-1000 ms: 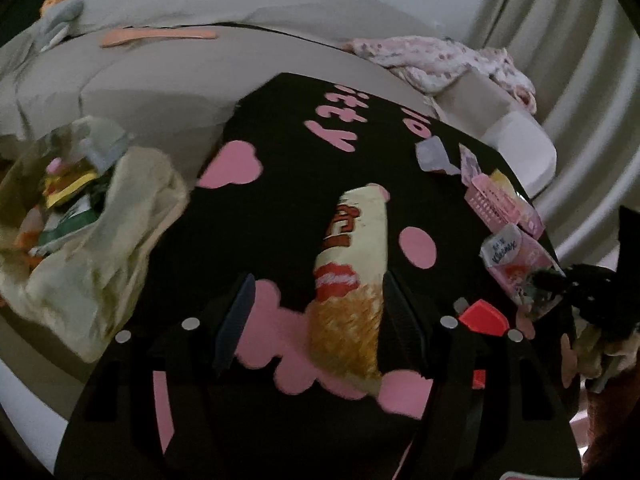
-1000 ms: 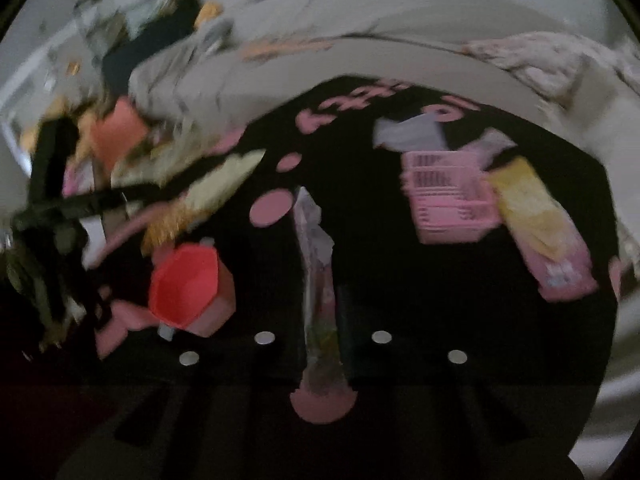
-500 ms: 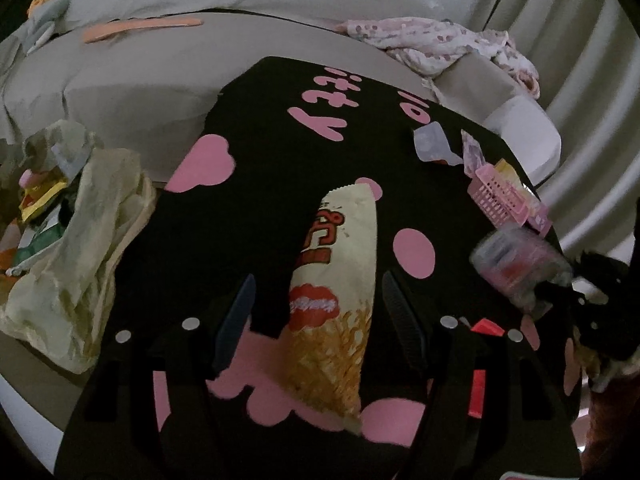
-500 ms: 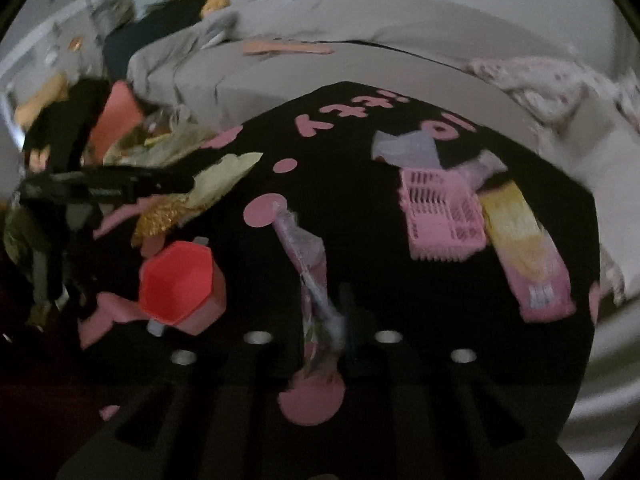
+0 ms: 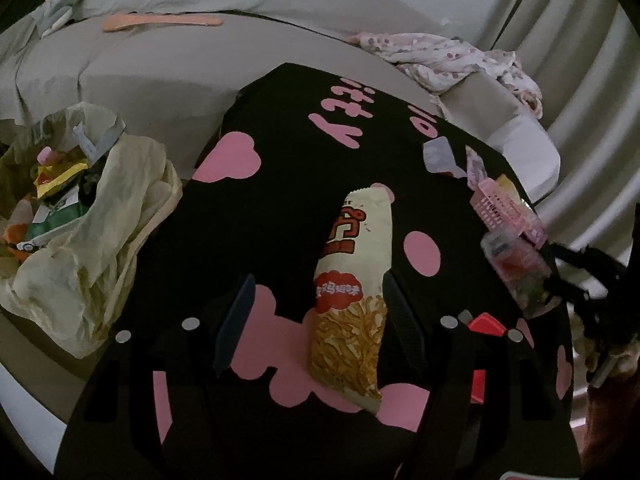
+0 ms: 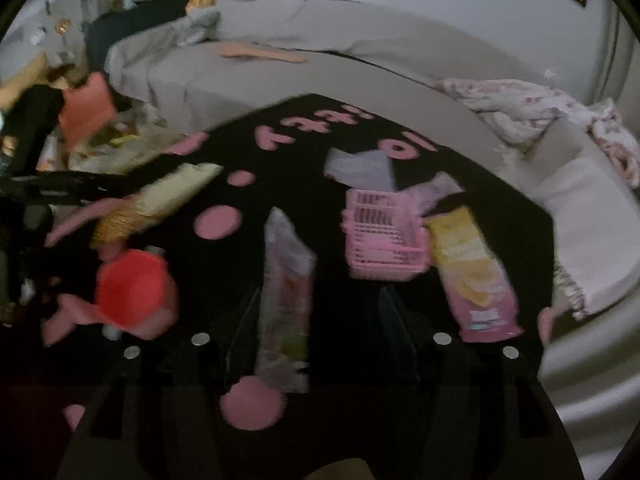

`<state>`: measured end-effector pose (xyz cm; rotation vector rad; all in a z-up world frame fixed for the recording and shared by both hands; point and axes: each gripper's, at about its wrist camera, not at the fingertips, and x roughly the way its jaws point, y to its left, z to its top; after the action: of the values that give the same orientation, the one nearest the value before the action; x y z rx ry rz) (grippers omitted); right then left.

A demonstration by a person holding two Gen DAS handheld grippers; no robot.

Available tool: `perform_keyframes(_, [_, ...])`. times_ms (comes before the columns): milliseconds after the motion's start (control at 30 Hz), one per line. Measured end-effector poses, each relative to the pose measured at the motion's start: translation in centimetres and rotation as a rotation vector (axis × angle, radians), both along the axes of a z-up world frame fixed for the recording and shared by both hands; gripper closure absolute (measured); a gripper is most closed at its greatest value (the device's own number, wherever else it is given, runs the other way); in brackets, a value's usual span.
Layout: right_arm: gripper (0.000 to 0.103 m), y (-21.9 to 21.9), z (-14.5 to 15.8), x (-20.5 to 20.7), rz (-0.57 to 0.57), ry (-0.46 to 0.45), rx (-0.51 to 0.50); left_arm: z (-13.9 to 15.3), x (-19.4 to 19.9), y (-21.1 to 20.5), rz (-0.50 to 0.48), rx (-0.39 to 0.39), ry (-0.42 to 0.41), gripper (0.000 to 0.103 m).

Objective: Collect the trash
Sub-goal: 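Grasp the pink cartoon Kleenex pack with the right gripper beside the clear wrapper, then carry the cream bag in the left gripper and pink pack in the right to the trash bag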

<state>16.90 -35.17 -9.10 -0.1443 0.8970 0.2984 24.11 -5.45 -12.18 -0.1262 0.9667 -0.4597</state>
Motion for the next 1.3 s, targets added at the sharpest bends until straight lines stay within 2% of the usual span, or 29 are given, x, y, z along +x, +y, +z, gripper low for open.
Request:
perform_keyframes(167, [0.046, 1.1, 0.2, -1.3, 0.009, 0.0, 0.07, 0.0, 0.1, 0.4, 0.01, -0.005, -0.003, 0.04])
perform_keyframes(267, [0.044, 1.6, 0.2, -1.8, -0.022, -0.035, -0.009, -0.1, 0.1, 0.5, 0.016, -0.002, 0.001, 0.04])
perform_keyframes(333, [0.044, 1.8, -1.5, -1.0, -0.034, 0.005, -0.063, -0.1, 0.2, 0.5, 0.021, -0.002, 0.001, 0.04])
perform_keyframes(433, [0.044, 1.8, -4.2, 0.6, -0.015, 0.11, 0.017, -0.1, 0.1, 0.4, 0.017, 0.004, -0.003, 0.04])
perform_keyframes(500, [0.044, 2.3, -4.9, 1.4, -0.011, 0.112, 0.038, 0.0, 0.0, 0.4, 0.015, 0.013, -0.005, 0.04])
perform_keyframes(733, [0.045, 5.5, -5.4, 2.9, 0.078, 0.082, -0.059, 0.0, 0.3, 0.7, 0.025, 0.013, -0.002, 0.04])
perform_keyframes(767, [0.054, 5.5, -5.4, 3.1, 0.079, 0.092, -0.038, -0.1, 0.3, 0.7, 0.024, 0.012, 0.002, 0.04])
perform_keyframes(800, [0.071, 5.3, -5.2, 3.2, 0.073, 0.095, -0.02, -0.1, 0.3, 0.6, 0.023, 0.012, 0.003, 0.04])
perform_keyframes(833, [0.077, 5.1, -5.0, 3.3, 0.073, 0.104, 0.011, -0.1, 0.3, 0.6, 0.021, 0.011, 0.005, 0.04])
perform_keyframes(900, [0.083, 4.7, -4.4, 3.0, 0.057, 0.088, 0.016, -0.2, 0.3, 0.4, 0.012, 0.01, 0.005, 0.04])
perform_keyframes(1133, [0.085, 4.6, -2.7, 1.5, 0.055, 0.048, -0.004, -0.5, 0.9, -1.6, -0.047, 0.035, -0.006, 0.04])
perform_keyframes(1300, [0.085, 3.7, -1.8, 1.1, 0.031, 0.027, 0.029, -1.4, 2.0, -3.7, -0.082, 0.095, 0.0, 0.04])
